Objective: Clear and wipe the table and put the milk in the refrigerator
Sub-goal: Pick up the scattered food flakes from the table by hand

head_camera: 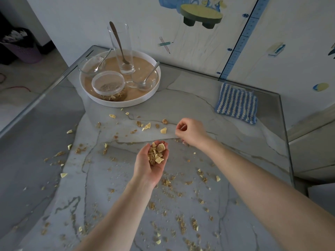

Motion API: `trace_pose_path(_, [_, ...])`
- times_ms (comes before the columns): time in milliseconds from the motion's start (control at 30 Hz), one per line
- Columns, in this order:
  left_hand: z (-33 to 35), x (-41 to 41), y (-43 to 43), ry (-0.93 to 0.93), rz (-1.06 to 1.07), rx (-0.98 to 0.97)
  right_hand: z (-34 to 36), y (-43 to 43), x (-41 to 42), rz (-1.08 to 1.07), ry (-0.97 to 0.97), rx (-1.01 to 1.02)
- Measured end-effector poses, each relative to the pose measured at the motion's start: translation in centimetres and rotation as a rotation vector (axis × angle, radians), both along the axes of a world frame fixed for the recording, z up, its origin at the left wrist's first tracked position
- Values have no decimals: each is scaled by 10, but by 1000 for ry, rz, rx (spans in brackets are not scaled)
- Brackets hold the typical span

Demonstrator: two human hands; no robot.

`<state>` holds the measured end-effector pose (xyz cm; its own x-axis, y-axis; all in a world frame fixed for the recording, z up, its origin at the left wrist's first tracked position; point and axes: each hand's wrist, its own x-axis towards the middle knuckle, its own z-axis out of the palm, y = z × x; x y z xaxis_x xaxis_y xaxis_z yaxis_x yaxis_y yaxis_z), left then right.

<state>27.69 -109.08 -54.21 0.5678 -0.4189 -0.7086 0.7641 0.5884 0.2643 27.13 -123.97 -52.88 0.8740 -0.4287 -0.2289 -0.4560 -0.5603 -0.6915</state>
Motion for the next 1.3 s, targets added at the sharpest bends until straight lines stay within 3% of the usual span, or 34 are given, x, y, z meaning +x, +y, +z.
trace_pose_path(100, [5, 3, -6, 25, 33, -16, 27, 17, -1, 145, -45, 169])
trace_pose_path(200, [9, 8, -10, 14, 16, -20, 42, 28, -3, 375, 59, 290])
trace_pose_path(267, [9, 11, -13, 27, 25, -25, 40, 24, 3, 373, 54, 322])
trace_pose_path(333, [9, 16, -15, 72, 60, -61, 31, 14, 16, 219, -36, 326])
trace_pose_path(467, [7, 21, -10, 101, 66, -114, 6, -7, 44, -16, -85, 215])
trace_pose_path(600, [3, 28, -1, 82, 82, -107, -10, -7, 59, 184, 146, -112])
trace_pose_path(733, [1, 33, 5, 73, 117, -91, -13, 5, 62, 356, 229, -239])
trace_pose_path(967, [1, 31, 10, 54, 120, -59, -15, 11, 52, 361, 120, -272])
trace_pose_path(1100, [3, 29, 13, 45, 112, -34, 7, 22, 45, 265, -1, -107])
trace_pose_path(1200, [5, 29, 11, 54, 135, -24, 36, 44, 36, 406, -59, -74])
trace_pose_path(1300, [13, 30, 9, -7, 77, -1, 61, 63, 25, 604, 11, -76])
